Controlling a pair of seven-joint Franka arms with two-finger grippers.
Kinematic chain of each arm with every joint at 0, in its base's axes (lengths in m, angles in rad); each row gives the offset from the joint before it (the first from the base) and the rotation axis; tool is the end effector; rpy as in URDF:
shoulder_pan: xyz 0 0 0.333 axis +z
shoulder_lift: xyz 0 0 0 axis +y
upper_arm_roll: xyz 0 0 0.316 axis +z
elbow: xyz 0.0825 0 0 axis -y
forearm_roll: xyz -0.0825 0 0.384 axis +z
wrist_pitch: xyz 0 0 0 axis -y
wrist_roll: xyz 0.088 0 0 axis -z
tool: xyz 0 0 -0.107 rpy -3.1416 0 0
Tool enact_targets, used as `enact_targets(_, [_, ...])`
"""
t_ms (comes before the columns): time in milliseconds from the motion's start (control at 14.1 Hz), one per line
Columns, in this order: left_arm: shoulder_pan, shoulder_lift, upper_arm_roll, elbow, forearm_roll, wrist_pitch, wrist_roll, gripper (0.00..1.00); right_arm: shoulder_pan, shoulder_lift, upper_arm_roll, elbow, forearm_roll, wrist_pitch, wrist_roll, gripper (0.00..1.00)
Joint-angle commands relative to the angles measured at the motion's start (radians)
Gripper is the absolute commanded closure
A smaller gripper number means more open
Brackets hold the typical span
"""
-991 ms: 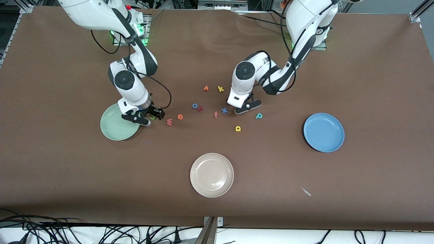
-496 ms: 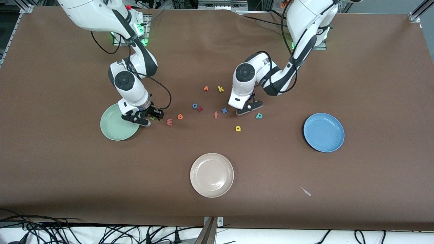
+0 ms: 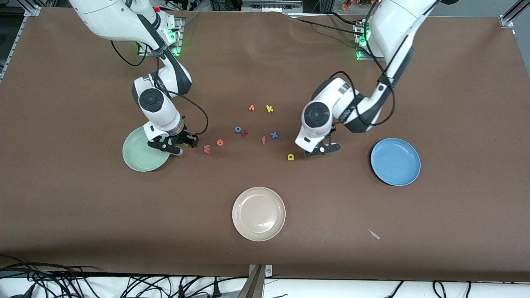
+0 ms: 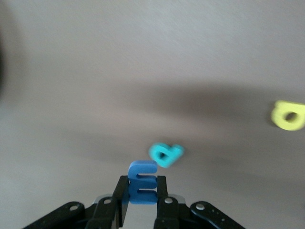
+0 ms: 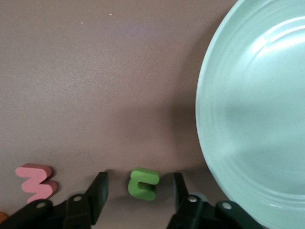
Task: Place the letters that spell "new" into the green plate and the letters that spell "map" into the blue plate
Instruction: 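Grasp green n with the right gripper while the left gripper grasps blue E, then open the left gripper over the blue plate while the right gripper drops n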
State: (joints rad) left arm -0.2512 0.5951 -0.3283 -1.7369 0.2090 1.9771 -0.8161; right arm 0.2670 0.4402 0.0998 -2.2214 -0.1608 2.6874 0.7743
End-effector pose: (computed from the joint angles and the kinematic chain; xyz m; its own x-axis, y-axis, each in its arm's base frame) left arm 0.5414 -0.3211 0.2285 0.9587 0.1660 -0.2309 0.1180 -0.9709 -0.2082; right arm 0.5116 0.2035 0.1777 0.9618 -0.2703 0.0429 -0.2707 -0.9627 0.0032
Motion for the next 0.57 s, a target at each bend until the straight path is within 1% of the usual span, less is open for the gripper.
enact_targets(0, [0.088,-0.011,-0.009,0.028,0.029,-0.083,0.185,0.98,-0.002,0.008,0.0,0.0,-0.02,0.016,0.016,0.57])
enact_targets(142, [0.151,-0.012,-0.006,0.034,0.036,-0.115,0.344,0.98,-0.002,0.003,0.0,0.0,-0.02,0.015,0.014,0.75])
enact_targets(283, [0.231,-0.014,-0.002,0.036,0.039,-0.124,0.536,0.97,-0.002,0.002,0.0,0.002,-0.02,0.014,0.016,0.89])
enact_targets(354, [0.272,-0.024,-0.002,0.034,0.039,-0.126,0.627,0.97,-0.002,-0.003,0.0,0.002,-0.02,0.014,0.013,0.93])
enact_targets(496, [0.337,-0.024,0.002,0.034,0.049,-0.129,0.792,0.96,-0.002,-0.033,0.0,0.003,-0.02,-0.001,-0.004,0.93])
